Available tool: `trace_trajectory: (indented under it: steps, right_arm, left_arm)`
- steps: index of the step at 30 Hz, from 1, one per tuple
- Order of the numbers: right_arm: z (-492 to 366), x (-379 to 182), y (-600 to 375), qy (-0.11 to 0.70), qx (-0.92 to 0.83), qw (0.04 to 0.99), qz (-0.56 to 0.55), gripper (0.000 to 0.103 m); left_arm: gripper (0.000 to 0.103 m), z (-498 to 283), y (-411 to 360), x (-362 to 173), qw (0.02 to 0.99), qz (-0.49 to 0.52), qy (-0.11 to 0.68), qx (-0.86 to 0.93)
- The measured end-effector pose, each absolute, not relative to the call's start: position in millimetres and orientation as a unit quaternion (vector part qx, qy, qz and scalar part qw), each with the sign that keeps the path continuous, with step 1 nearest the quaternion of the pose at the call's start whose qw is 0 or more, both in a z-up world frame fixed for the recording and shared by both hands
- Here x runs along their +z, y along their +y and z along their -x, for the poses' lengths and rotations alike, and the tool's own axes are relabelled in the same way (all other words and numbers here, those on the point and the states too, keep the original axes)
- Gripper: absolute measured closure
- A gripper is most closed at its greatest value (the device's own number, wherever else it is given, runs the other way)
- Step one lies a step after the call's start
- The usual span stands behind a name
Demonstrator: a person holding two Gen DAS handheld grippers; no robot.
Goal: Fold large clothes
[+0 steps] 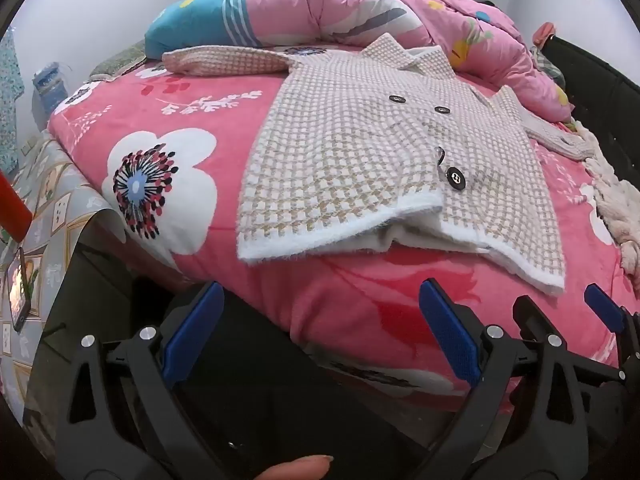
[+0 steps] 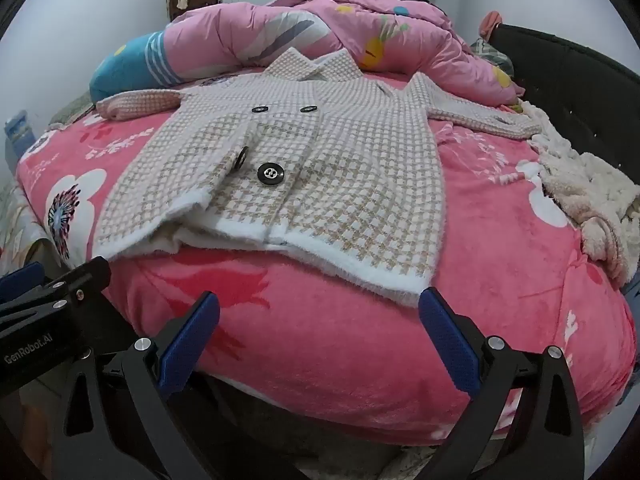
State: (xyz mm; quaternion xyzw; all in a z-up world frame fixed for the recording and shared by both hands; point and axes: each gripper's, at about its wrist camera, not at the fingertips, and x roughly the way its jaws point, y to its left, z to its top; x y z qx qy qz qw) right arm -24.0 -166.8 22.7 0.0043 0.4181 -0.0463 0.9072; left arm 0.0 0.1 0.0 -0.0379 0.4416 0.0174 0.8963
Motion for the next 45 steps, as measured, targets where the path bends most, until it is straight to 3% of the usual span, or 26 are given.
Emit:
trace_trajectory:
  steps: [45]
  right_arm:
    - [22.0, 32.0, -171.6, 0.410, -0.052, 0.911, -0.009, 0.006]
  left_arm:
    - [0.008, -0.4, 4.3, 3.9, 0.898, 0.036, 0.439, 0.023]
